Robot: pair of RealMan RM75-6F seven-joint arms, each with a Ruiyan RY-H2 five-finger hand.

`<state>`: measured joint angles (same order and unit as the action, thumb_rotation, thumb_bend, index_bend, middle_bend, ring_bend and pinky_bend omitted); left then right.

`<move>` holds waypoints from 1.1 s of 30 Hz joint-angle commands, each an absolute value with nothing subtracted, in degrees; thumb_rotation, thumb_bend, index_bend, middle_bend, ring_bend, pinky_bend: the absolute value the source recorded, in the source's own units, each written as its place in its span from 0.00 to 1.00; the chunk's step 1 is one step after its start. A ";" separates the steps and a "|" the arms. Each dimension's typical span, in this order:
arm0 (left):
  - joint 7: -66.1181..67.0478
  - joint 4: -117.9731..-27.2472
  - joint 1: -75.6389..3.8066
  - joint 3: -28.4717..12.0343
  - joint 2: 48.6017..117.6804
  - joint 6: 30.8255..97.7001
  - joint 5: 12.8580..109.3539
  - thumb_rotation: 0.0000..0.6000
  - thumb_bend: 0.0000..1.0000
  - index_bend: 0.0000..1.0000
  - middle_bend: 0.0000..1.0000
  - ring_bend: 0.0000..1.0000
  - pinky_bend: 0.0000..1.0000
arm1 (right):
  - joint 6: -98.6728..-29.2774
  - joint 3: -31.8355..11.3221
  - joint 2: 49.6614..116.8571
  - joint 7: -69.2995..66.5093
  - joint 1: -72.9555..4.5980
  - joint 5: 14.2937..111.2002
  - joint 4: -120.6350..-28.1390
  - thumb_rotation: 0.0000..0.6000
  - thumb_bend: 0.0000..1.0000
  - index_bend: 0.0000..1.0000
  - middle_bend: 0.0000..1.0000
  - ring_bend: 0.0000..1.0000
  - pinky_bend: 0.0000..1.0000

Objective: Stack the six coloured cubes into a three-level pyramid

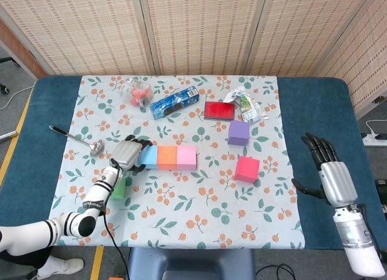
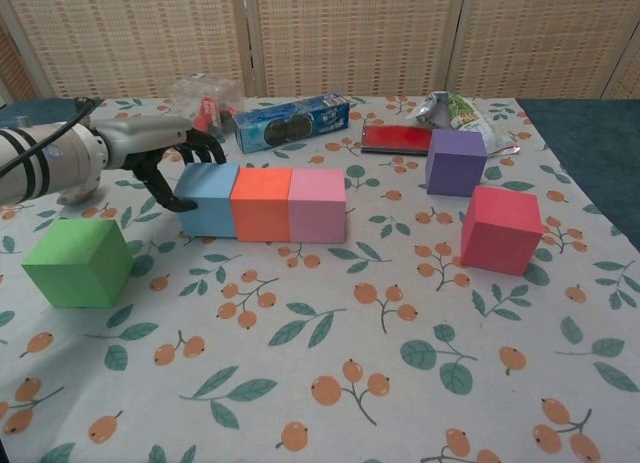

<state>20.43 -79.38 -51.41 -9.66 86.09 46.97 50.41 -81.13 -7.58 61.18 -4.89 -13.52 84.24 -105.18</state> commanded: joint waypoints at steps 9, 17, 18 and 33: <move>20.98 -79.70 -52.16 -9.74 85.68 45.78 48.77 1.00 0.34 0.26 0.32 0.25 0.13 | -81.06 -7.72 61.00 -5.25 -13.25 84.11 -104.99 1.00 0.11 0.00 0.01 0.00 0.00; 21.73 -80.19 -53.08 -9.64 85.04 44.58 46.50 1.00 0.34 0.25 0.30 0.24 0.13 | -81.21 -7.75 60.87 -5.45 -12.97 84.23 -104.90 1.00 0.11 0.00 0.01 0.00 0.00; 21.82 -80.21 -53.17 -9.61 85.06 44.59 46.38 1.00 0.34 0.25 0.30 0.24 0.13 | -81.26 -7.77 60.86 -5.46 -12.93 84.22 -104.89 1.00 0.11 0.00 0.01 0.00 0.00; 22.40 -80.18 -53.99 -9.36 85.50 45.31 45.10 1.00 0.34 0.24 0.30 0.24 0.13 | -81.43 -7.93 60.65 -5.94 -12.57 84.28 -104.73 1.00 0.11 0.00 0.01 0.00 0.00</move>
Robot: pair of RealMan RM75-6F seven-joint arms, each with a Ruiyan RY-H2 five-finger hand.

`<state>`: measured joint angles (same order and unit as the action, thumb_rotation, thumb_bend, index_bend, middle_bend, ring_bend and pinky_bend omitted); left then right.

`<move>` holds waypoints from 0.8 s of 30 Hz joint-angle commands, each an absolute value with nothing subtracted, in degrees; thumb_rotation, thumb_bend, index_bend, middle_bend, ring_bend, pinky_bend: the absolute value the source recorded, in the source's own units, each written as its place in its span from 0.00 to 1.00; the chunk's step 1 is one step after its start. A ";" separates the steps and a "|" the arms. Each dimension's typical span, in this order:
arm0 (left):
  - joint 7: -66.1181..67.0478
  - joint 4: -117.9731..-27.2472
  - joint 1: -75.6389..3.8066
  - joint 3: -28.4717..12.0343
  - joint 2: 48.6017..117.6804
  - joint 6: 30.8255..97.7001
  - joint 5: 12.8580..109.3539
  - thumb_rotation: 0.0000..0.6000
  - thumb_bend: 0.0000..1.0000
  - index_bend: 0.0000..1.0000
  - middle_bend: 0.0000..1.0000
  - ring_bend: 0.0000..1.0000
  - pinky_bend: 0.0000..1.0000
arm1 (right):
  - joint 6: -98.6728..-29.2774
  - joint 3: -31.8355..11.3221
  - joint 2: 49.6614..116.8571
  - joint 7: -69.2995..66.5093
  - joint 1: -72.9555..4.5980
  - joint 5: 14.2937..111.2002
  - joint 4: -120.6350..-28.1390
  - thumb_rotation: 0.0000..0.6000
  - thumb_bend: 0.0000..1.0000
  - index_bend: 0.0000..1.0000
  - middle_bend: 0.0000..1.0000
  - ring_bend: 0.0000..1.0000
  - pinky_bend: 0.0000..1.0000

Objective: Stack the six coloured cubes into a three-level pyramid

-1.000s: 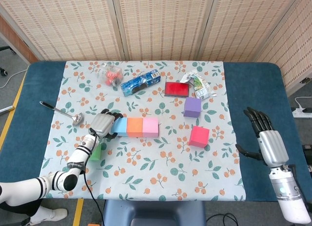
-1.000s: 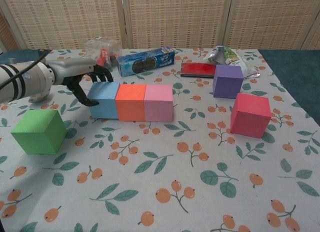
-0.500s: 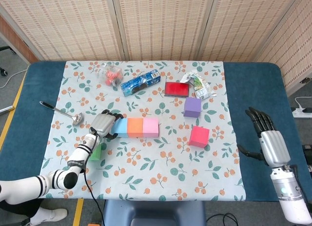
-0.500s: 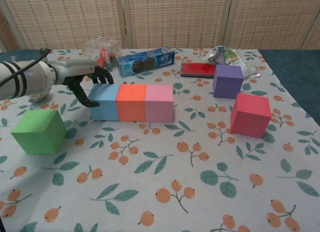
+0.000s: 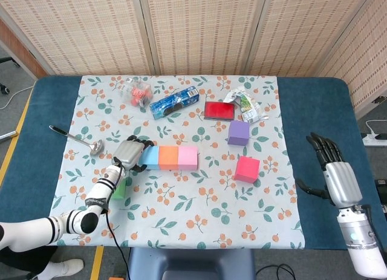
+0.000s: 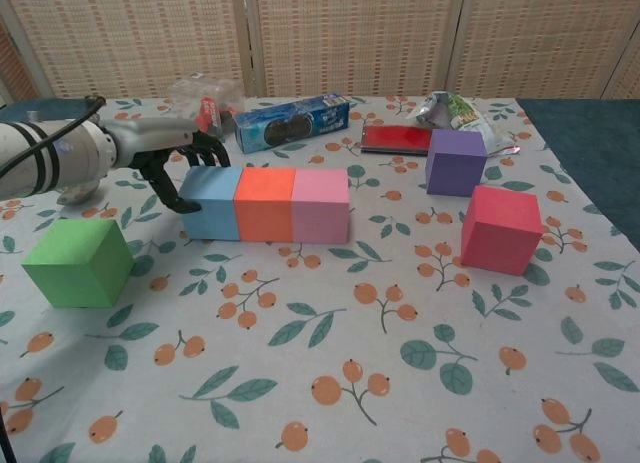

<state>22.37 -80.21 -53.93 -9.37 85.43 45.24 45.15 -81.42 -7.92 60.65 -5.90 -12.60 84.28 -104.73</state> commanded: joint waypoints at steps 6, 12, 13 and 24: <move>22.59 -79.64 -54.38 -9.39 85.89 45.26 44.37 1.00 0.34 0.24 0.30 0.24 0.13 | -81.62 -8.00 60.50 -6.12 -12.37 84.27 -104.66 1.00 0.11 0.00 0.01 0.00 0.00; 22.67 -79.64 -54.53 -9.37 85.93 45.49 44.01 1.00 0.34 0.24 0.29 0.24 0.13 | -81.71 -8.07 60.50 -6.35 -12.25 84.31 -104.50 1.00 0.11 0.00 0.01 0.00 0.00; 22.68 -79.61 -54.56 -9.41 85.98 45.61 43.99 1.00 0.34 0.24 0.29 0.23 0.13 | -81.70 -8.07 60.52 -6.40 -12.25 84.31 -104.47 1.00 0.11 0.00 0.01 0.00 0.00; 23.23 -78.84 -55.29 -9.40 86.67 45.37 42.97 1.00 0.34 0.23 0.29 0.23 0.13 | -81.58 -8.18 60.46 -6.51 -12.15 84.09 -104.33 1.00 0.11 0.00 0.01 0.00 0.00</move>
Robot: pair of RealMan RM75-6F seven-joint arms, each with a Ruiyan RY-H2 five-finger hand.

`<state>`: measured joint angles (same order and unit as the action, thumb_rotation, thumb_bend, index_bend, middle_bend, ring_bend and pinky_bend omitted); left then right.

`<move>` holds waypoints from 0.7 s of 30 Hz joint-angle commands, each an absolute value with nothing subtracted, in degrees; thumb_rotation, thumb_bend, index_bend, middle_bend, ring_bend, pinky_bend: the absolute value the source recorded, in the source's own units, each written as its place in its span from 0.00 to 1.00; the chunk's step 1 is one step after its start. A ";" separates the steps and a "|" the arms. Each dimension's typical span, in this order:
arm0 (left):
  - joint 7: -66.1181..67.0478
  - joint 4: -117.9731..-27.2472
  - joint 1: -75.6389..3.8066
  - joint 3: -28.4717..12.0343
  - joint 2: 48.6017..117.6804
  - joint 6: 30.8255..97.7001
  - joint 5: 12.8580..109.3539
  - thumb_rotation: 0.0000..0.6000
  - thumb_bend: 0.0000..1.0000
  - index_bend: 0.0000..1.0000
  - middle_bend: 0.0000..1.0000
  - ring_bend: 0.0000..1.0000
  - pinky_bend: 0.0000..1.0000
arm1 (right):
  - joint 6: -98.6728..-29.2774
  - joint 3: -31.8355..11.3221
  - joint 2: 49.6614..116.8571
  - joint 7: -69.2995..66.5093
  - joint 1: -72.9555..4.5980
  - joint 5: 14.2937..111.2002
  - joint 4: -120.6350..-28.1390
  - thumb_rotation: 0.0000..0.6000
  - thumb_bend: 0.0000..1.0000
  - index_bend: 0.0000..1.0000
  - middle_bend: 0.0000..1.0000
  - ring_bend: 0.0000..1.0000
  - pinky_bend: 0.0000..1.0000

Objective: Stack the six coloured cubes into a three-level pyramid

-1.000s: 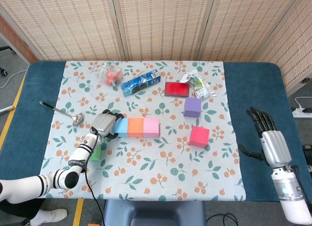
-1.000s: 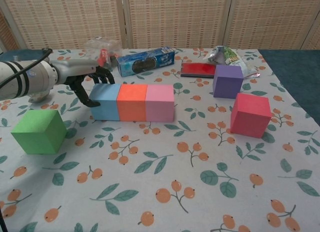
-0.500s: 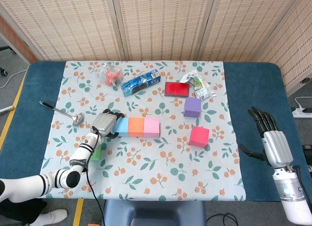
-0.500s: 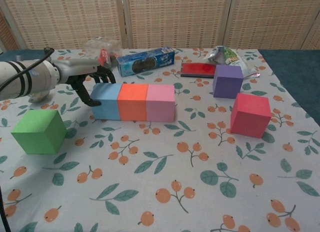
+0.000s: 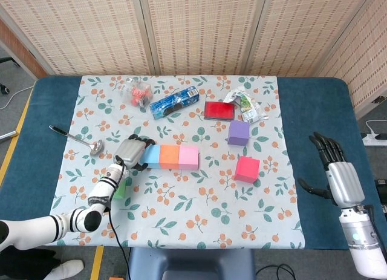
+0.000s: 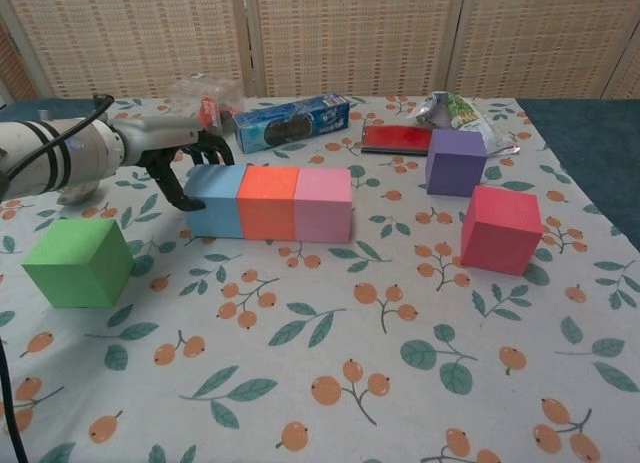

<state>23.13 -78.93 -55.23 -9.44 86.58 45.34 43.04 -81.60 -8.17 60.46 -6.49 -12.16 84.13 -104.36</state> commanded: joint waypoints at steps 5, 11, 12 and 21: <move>23.61 -78.72 -55.53 -9.13 86.80 45.08 42.24 1.00 0.34 0.20 0.26 0.21 0.13 | -81.66 -8.24 60.46 -6.62 -12.07 84.08 -104.21 1.00 0.11 0.00 0.01 0.00 0.00; 24.31 -78.93 -55.82 -8.74 86.74 44.99 41.57 1.00 0.35 0.11 0.19 0.17 0.13 | -81.65 -8.32 60.40 -6.86 -12.02 84.04 -104.17 1.00 0.11 0.00 0.01 0.00 0.00; 24.40 -79.02 -55.86 -8.72 86.70 45.01 41.45 1.00 0.35 0.10 0.18 0.16 0.13 | -81.66 -8.35 60.40 -6.86 -12.02 84.01 -104.18 1.00 0.11 0.00 0.01 0.00 0.00; 25.21 -80.62 -56.12 -8.26 85.89 45.27 40.95 1.00 0.35 0.06 0.12 0.11 0.12 | -81.79 -8.37 60.25 -7.13 -11.85 84.05 -104.23 1.00 0.11 0.00 0.01 0.00 0.00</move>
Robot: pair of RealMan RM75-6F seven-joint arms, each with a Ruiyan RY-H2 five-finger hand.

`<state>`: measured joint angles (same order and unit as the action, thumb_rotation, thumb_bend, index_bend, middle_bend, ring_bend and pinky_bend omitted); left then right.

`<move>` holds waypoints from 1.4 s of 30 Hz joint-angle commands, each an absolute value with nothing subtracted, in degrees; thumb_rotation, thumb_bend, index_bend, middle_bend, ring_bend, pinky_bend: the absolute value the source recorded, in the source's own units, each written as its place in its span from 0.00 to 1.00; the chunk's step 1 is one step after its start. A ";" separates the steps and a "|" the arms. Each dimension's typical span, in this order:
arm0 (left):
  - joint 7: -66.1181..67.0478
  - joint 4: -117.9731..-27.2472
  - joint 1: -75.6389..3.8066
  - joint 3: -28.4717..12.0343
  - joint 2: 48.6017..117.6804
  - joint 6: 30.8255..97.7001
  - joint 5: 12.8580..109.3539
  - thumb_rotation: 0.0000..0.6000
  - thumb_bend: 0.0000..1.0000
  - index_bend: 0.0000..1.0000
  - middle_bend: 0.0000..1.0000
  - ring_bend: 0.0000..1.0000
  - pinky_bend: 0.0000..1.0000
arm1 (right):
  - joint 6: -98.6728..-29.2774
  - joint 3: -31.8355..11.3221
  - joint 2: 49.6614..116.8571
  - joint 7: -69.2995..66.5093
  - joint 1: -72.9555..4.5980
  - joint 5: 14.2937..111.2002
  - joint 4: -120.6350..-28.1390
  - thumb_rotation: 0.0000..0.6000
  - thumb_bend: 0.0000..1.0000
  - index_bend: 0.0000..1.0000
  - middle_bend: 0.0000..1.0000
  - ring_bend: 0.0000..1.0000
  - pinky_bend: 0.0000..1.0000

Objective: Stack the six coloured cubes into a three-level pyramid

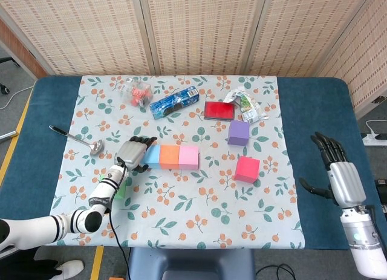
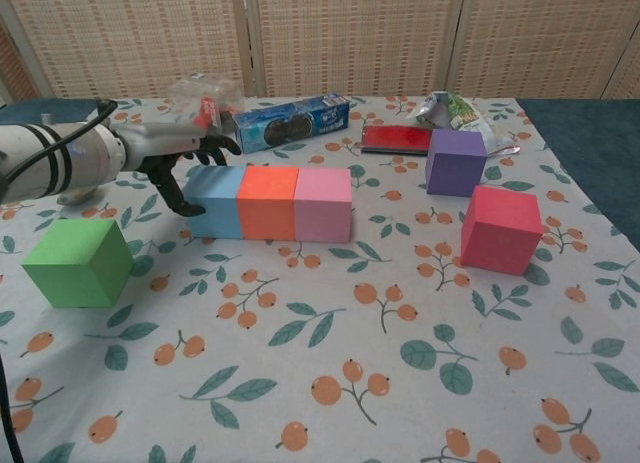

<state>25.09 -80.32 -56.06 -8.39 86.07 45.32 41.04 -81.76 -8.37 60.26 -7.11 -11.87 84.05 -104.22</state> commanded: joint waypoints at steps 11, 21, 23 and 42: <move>26.25 -83.97 -55.83 -7.10 83.26 46.09 40.99 1.00 0.35 0.03 0.04 0.01 0.09 | -81.85 -8.44 60.14 -7.18 -11.78 84.15 -104.47 1.00 0.11 0.00 0.01 0.00 0.00; 27.68 -87.81 -53.04 -6.03 76.72 53.00 44.86 1.00 0.35 0.02 0.00 0.00 0.03 | -82.02 -8.24 60.24 -7.13 -11.75 84.93 -104.80 1.00 0.11 0.00 0.01 0.00 0.00; 27.39 -85.12 -53.02 -6.19 77.89 52.98 45.39 1.00 0.35 0.03 0.00 0.00 0.03 | -82.02 -8.23 60.38 -7.04 -11.80 85.06 -104.77 1.00 0.11 0.00 0.01 0.00 0.00; 21.17 -66.77 -56.18 -9.00 89.17 42.03 46.58 1.00 0.35 0.03 0.00 0.00 0.01 | -81.60 -8.70 60.65 -6.32 -12.01 83.76 -104.73 1.00 0.11 0.00 0.01 0.00 0.00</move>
